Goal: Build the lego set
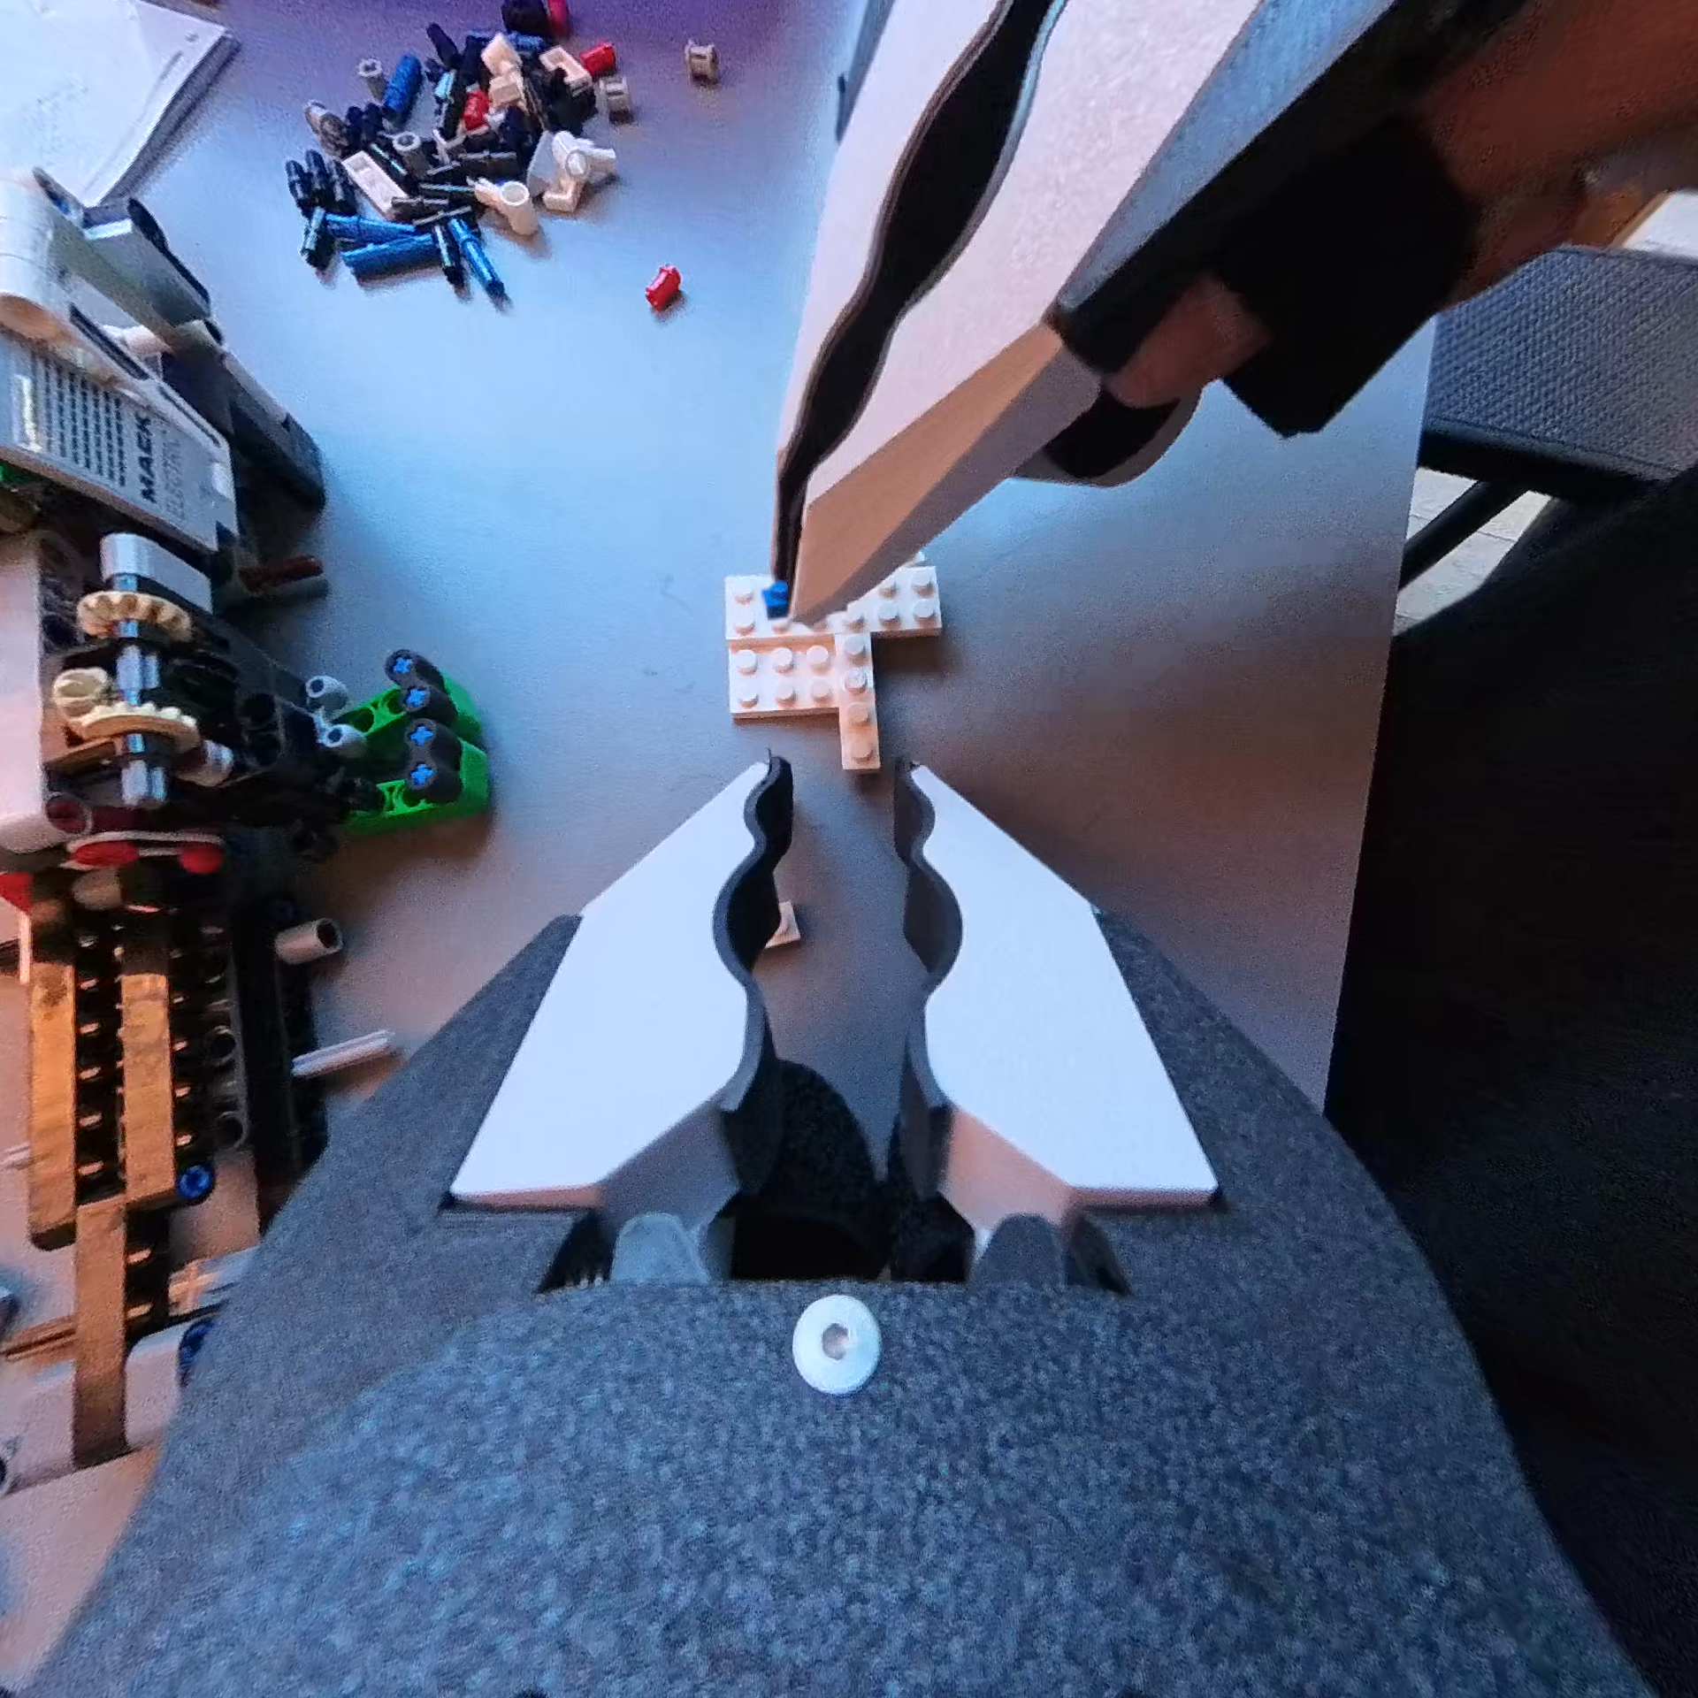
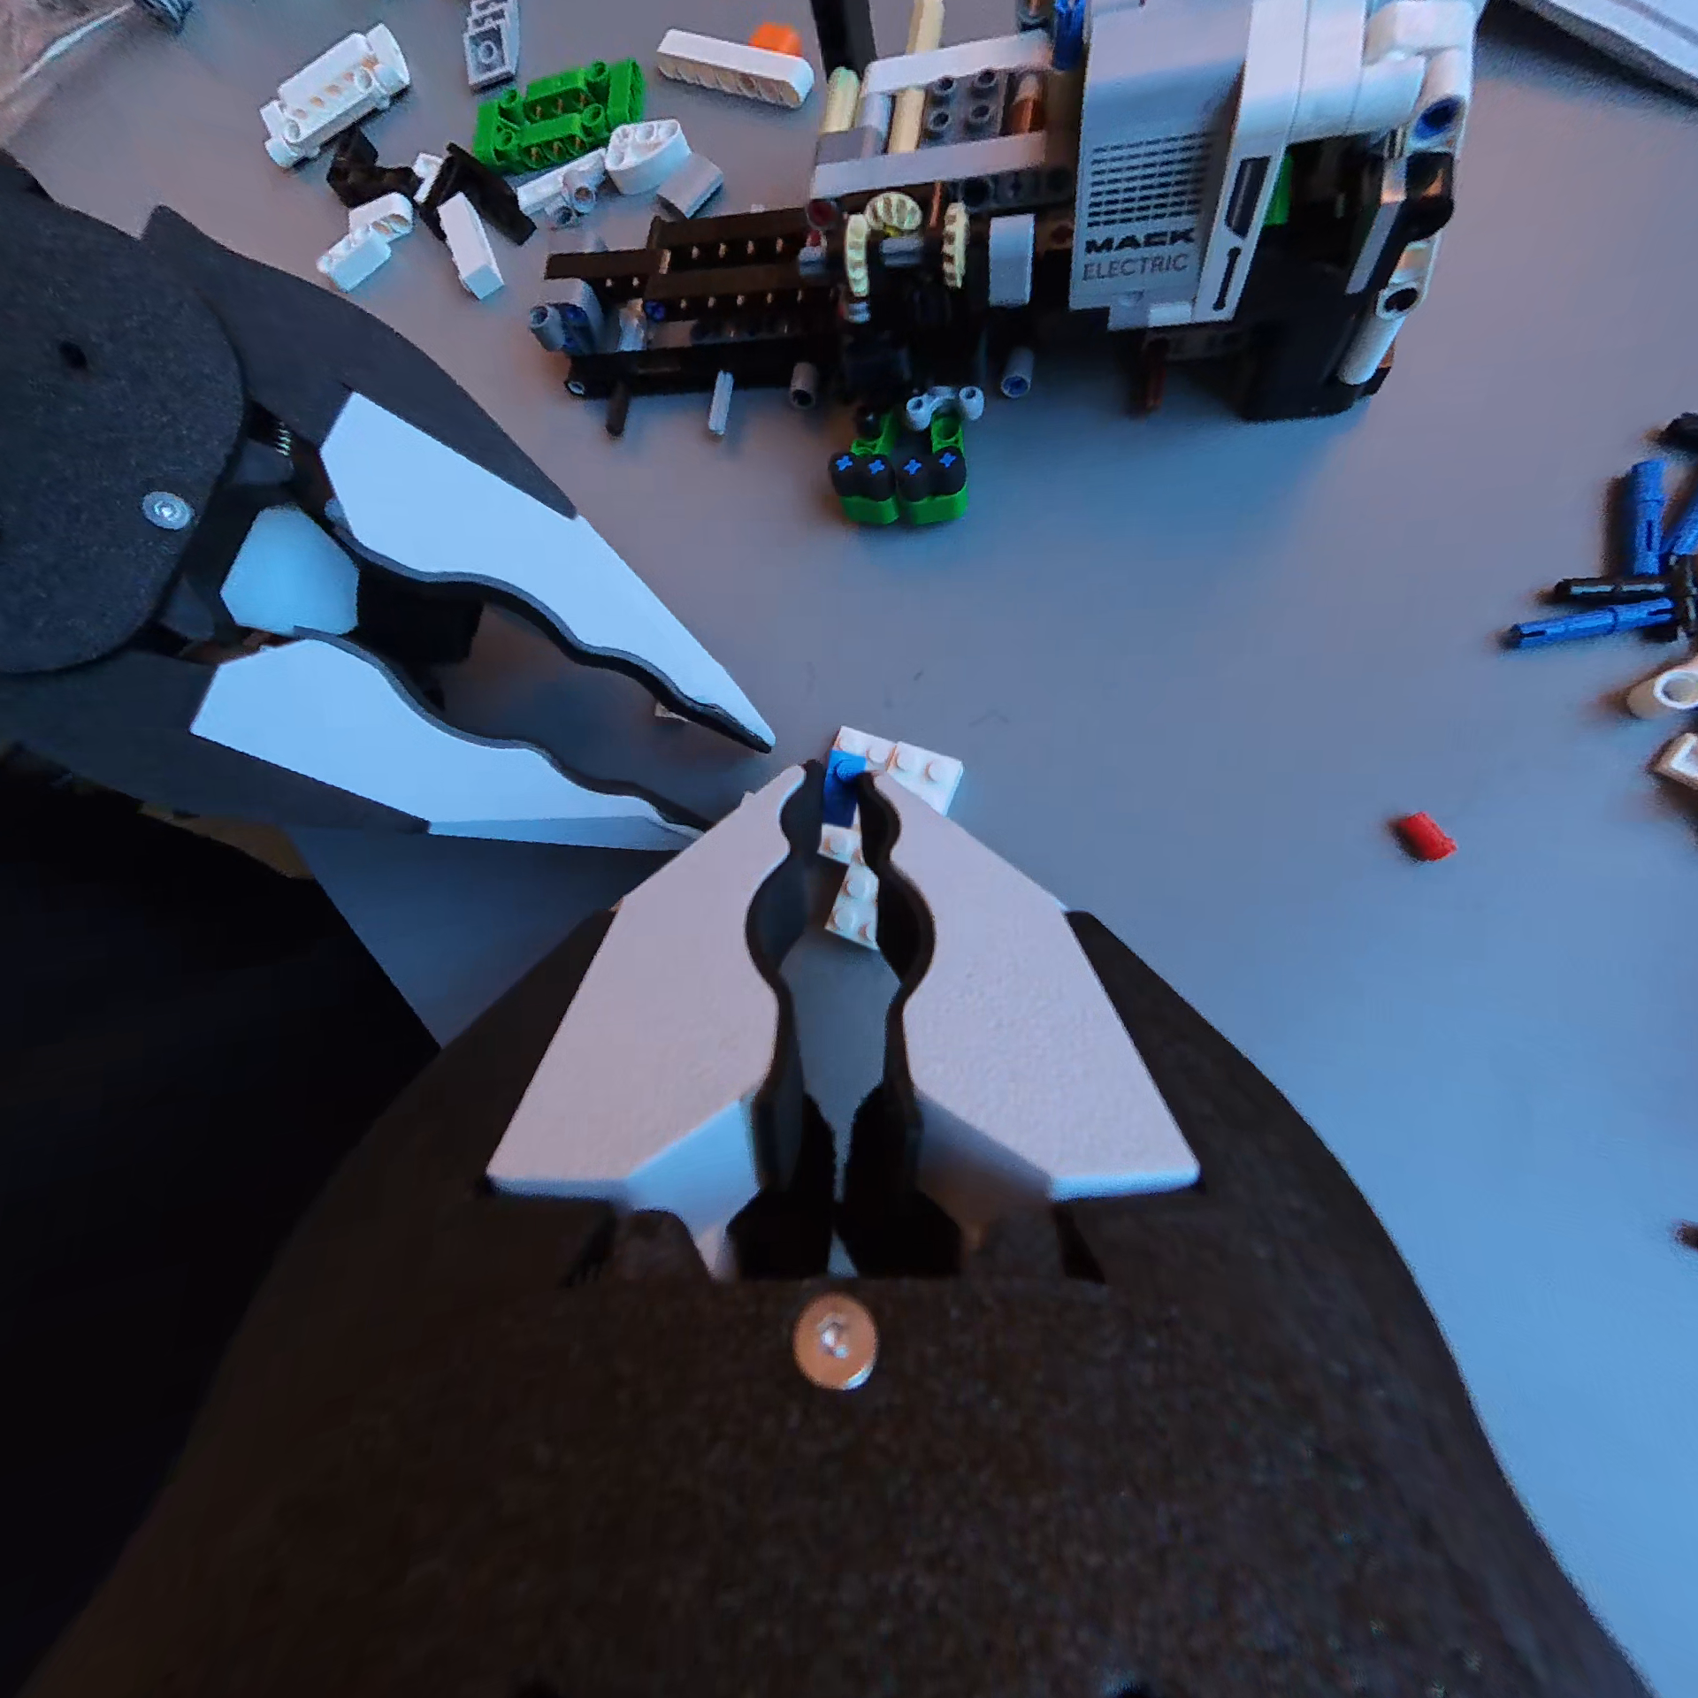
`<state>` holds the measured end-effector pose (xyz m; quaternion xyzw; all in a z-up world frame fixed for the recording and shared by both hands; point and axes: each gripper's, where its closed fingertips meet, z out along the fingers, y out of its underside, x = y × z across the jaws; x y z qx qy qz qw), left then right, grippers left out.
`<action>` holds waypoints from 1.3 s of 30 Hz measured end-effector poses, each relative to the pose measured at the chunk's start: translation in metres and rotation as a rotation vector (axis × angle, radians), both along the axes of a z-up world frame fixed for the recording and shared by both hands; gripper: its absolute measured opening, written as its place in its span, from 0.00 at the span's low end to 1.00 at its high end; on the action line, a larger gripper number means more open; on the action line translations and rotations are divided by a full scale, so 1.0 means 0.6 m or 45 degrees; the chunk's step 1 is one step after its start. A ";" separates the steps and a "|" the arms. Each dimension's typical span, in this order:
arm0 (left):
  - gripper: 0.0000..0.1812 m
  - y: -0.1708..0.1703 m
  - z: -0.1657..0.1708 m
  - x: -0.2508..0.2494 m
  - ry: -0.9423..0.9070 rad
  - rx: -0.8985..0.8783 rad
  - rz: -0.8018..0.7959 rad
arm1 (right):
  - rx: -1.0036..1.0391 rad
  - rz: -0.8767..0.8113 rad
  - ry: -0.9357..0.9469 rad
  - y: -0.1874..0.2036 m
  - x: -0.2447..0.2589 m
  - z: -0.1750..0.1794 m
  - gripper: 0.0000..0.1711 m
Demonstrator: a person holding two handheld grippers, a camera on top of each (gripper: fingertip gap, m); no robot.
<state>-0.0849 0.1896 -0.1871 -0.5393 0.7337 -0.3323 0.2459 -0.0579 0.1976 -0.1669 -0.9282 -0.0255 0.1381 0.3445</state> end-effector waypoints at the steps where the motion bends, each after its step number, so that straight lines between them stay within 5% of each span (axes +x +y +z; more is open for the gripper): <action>1: 0.11 0.000 -0.001 0.000 0.005 0.004 -0.001 | -0.001 -0.014 -0.012 -0.002 0.000 0.001 0.04; 13: 0.10 -0.005 -0.002 0.009 0.013 -0.001 -0.028 | -0.070 -0.214 -0.059 0.000 0.004 -0.011 0.04; 18: 0.03 -0.010 -0.005 0.017 0.034 -0.024 -0.051 | -0.111 -0.222 -0.079 0.000 0.001 -0.019 0.04; 39: 0.03 -0.004 -0.005 0.022 0.038 -0.035 -0.011 | -0.155 -0.282 -0.148 0.002 0.014 -0.022 0.07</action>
